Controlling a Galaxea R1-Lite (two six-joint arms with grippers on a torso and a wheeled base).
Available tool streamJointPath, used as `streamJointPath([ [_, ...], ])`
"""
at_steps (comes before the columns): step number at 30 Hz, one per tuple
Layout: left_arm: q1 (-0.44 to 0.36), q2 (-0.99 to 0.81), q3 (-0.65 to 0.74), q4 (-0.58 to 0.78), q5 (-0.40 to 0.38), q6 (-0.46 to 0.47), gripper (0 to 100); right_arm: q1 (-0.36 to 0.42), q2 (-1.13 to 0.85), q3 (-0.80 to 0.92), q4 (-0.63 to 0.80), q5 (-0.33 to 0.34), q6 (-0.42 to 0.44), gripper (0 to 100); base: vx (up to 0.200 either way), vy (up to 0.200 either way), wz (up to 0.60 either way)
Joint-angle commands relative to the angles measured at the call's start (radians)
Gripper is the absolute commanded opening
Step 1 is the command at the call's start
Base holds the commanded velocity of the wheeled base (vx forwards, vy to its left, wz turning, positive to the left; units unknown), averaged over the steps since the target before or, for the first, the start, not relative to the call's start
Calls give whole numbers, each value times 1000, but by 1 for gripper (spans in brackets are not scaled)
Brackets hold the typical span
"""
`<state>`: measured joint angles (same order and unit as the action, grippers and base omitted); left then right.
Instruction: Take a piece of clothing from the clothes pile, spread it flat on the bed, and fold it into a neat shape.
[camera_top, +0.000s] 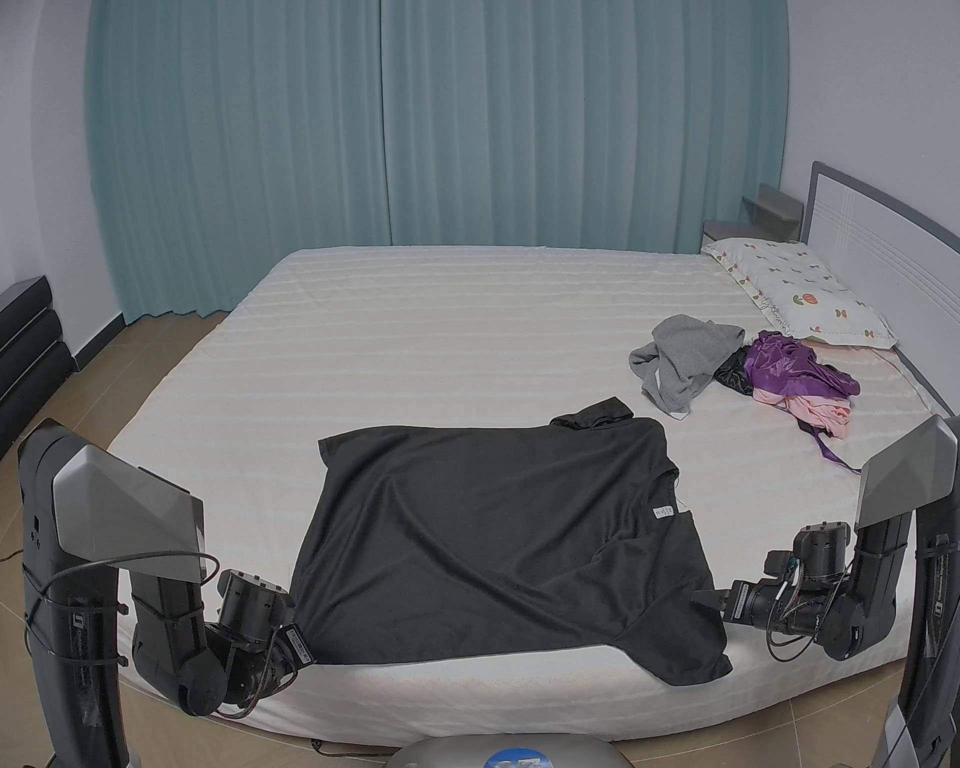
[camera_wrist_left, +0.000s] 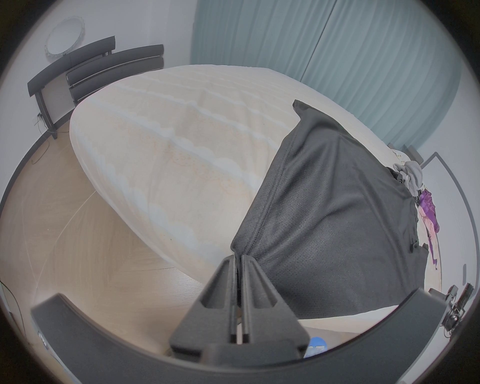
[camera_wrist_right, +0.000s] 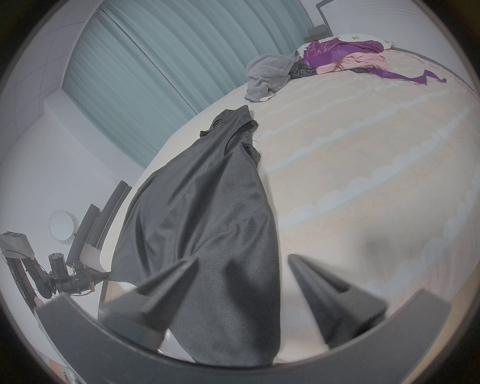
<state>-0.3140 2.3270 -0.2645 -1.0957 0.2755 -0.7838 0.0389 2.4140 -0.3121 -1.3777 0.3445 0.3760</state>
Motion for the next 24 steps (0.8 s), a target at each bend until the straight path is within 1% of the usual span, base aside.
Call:
streamJointPath([
  [1,3,3,4,0,1,5,0,1,25,-7,0,-1,-2,0,0,0,0],
  [4,3,2,16,-1,1,11,0,-16,11,8,0,-12,-6,0,0,0,0],
  [6,3,3,17,-1,1,25,0,-42,-3,38,-11,-12,-6,0,0,0,0],
  [10,3,5,22,-1,1,28,0,-65,-32,74,-11,-10,-9,0,0,0,0],
  [12,3,-3,33,-1,-1,31,0,-80,-58,123,-18,-1,-15,0,0,0,0],
  [15,3,-5,39,-3,-1,48,0,-83,-73,174,-31,13,-23,0,0,0,0],
  [20,3,-2,37,-9,-1,48,0,-83,-61,165,-73,13,-23,0,0,0,0],
  [22,3,-3,36,-12,-2,48,0,-76,-44,123,-69,11,-23,0,0,0,0],
  [23,3,-3,36,-12,-2,46,0,-68,-32,104,-69,10,-22,100,0,0,0],
  [24,3,-5,34,-12,-2,46,0,-63,-21,90,-67,10,-22,100,0,0,0],
])
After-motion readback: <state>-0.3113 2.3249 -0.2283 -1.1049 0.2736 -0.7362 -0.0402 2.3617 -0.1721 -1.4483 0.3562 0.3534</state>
